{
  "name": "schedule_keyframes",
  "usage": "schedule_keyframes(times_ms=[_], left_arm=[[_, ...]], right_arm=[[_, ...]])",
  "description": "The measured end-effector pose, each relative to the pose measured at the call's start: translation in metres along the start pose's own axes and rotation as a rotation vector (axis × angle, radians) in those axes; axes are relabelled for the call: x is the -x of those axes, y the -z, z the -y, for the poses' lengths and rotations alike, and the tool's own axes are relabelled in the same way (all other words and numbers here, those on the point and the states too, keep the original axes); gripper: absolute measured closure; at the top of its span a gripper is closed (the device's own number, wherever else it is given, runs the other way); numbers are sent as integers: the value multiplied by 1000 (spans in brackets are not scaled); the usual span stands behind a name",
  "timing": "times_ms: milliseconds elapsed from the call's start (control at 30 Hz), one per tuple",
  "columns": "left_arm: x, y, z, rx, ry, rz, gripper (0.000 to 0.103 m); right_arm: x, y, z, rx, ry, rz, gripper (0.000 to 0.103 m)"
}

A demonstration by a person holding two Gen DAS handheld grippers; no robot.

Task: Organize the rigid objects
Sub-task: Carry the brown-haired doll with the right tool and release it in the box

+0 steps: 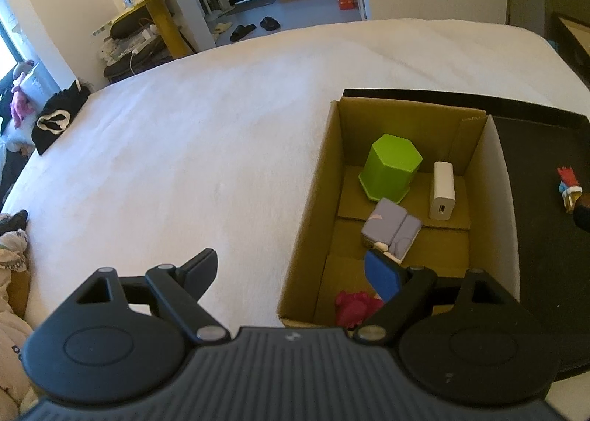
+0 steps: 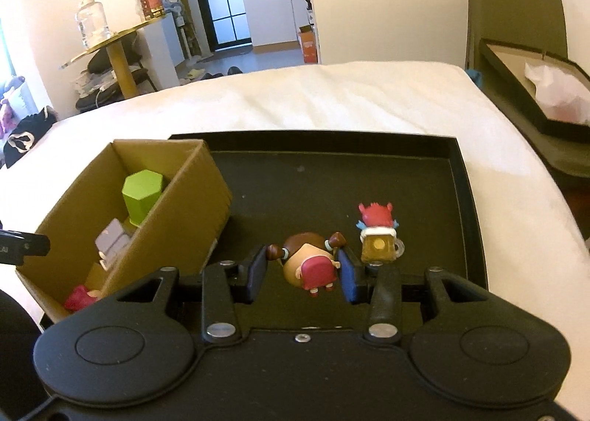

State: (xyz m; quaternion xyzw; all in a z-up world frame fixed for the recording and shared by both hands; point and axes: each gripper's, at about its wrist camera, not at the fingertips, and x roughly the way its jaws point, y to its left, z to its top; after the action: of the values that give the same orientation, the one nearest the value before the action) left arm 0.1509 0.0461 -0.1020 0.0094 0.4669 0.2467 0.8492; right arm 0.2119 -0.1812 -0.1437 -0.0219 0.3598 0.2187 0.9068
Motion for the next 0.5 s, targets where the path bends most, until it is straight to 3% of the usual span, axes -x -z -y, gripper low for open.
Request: schedule_keyframes(times_ms=[500], left_arm=[[-5,4,-27,58,41,7,17]], right_arm=[[15,-15,-37,44,-1,15,62]])
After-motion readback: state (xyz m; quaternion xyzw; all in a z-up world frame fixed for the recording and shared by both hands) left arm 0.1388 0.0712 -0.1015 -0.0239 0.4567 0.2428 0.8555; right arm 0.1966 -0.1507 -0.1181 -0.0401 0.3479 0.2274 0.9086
